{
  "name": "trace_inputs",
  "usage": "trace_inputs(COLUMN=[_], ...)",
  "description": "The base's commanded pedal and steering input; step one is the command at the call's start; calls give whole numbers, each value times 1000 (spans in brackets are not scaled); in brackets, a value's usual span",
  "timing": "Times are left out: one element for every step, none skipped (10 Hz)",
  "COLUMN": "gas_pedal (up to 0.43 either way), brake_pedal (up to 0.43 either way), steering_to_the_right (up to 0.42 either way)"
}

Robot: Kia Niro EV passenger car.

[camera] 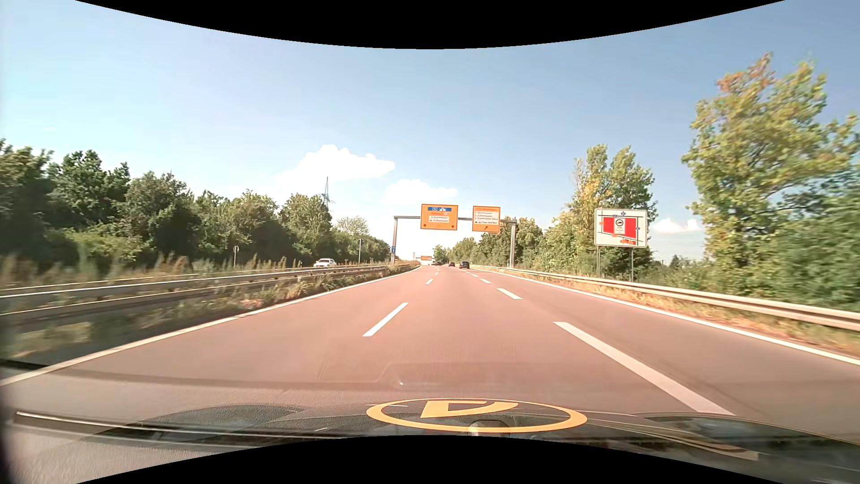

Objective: Follow the waypoints while adhering to traffic rules and regulations

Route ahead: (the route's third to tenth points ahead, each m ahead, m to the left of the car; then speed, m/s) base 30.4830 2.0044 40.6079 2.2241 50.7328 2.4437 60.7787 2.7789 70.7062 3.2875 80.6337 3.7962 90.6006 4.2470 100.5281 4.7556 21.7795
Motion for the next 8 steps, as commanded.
trace_inputs(gas_pedal=[220, 220, 220, 220, 220, 220, 220, 220], brake_pedal=[0, 0, 0, 0, 0, 0, 0, 0], steering_to_the_right=[-3, -3, -3, -3, -3, -3, -3, -3])
